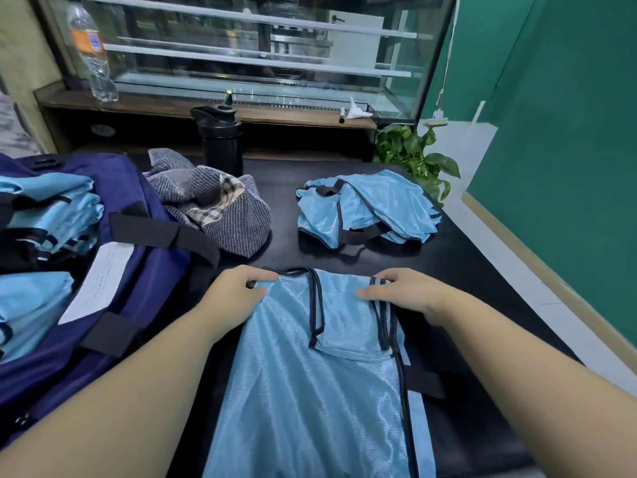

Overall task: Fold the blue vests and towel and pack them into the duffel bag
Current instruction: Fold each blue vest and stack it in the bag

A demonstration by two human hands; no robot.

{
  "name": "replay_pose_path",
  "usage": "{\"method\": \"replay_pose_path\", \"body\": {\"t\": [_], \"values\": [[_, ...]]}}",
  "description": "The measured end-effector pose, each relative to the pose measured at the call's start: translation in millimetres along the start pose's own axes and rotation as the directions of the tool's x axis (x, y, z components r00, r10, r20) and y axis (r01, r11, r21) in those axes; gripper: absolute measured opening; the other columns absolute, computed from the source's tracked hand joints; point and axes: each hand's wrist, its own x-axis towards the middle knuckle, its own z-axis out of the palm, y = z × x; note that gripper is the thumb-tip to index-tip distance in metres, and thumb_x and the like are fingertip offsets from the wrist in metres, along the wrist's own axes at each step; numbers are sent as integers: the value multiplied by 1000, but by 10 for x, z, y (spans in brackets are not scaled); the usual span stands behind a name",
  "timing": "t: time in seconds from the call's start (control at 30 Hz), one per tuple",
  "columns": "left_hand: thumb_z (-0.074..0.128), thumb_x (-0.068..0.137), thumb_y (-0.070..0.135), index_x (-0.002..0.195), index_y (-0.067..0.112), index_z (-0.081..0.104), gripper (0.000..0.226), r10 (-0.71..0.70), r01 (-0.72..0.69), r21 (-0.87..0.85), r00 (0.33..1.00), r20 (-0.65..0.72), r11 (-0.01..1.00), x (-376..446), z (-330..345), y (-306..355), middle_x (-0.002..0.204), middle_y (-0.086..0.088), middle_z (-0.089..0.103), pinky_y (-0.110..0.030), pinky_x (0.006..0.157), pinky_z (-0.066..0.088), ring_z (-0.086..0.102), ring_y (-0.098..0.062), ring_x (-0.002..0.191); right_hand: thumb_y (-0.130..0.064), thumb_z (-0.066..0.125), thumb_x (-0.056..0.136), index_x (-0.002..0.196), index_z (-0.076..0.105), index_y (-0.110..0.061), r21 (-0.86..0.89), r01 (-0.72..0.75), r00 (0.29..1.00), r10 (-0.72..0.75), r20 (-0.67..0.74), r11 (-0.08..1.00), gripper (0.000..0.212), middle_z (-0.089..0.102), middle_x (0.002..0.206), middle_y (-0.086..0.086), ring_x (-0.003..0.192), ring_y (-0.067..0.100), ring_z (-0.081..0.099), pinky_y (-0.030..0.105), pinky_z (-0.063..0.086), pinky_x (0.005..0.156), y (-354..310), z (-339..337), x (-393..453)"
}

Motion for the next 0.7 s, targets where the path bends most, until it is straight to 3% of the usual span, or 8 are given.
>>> {"method": "replay_pose_path", "body": {"t": [0.17,0.2,0.23,0.27,0.3,0.33,0.5,0.7], "values": [[54,92,3,104,29,67,32,-30,30,-24,1000,-3,999,-2,22,12,87,-8,57,-25,58,36,43,-19,67,-28,78,79,124,59,-4,-3,-11,999,11,-43,1000,54,64,115,7,85,7,58,22,47,76,-20,0,16],[55,92,3,107,27,68,31,-35,35,-24,999,-8,999,-3,25,18,85,-6,56,-24,57,36,42,-19,67,-29,77,80,124,56,-3,8,-6,998,6,-67,1000,56,62,116,6,110,8,43,27,47,80,-16,1,17],[55,92,3,108,26,68,31,-40,40,-24,999,-12,999,5,26,9,85,-5,55,-24,57,36,42,-19,67,-30,77,80,115,60,-4,22,-8,995,10,-95,1000,47,63,106,3,81,8,18,29,48,79,-14,9,5],[55,92,4,109,26,68,30,-44,44,-22,999,-11,999,8,22,9,84,-5,54,-23,56,36,43,-19,66,-33,77,79,99,63,-11,52,-9,995,14,-96,999,32,32,113,-5,99,10,52,28,49,67,-10,16,-5],[55,93,5,109,26,68,30,-49,49,-26,999,-8,998,15,21,4,83,-5,54,-22,55,36,42,-19,65,-35,77,78,75,56,-19,94,-26,996,34,-81,995,27,26,67,-4,49,10,48,25,41,50,2,17,-19],[55,93,5,109,26,68,30,-51,51,-33,999,-2,998,14,19,8,81,-5,53,-22,55,36,42,-18,65,-36,78,77,65,46,-20,131,-50,997,57,-51,990,38,28,58,-5,40,9,35,22,28,42,44,11,4],[60,92,8,104,21,67,19,-54,54,-43,999,2,998,5,17,72,69,-3,40,-11,45,32,37,-14,55,-30,75,80,69,42,-21,188,-220,970,194,147,957,37,33,56,-5,42,9,19,18,11,39,74,-39,-7],[69,83,6,81,17,43,29,-129,131,40,991,-44,991,81,50,228,70,2,47,-20,56,33,41,-13,61,-24,63,88,86,55,-15,27,-79,997,79,8,997,12,47,62,1,45,10,33,17,23,40,55,-34,51]]}}
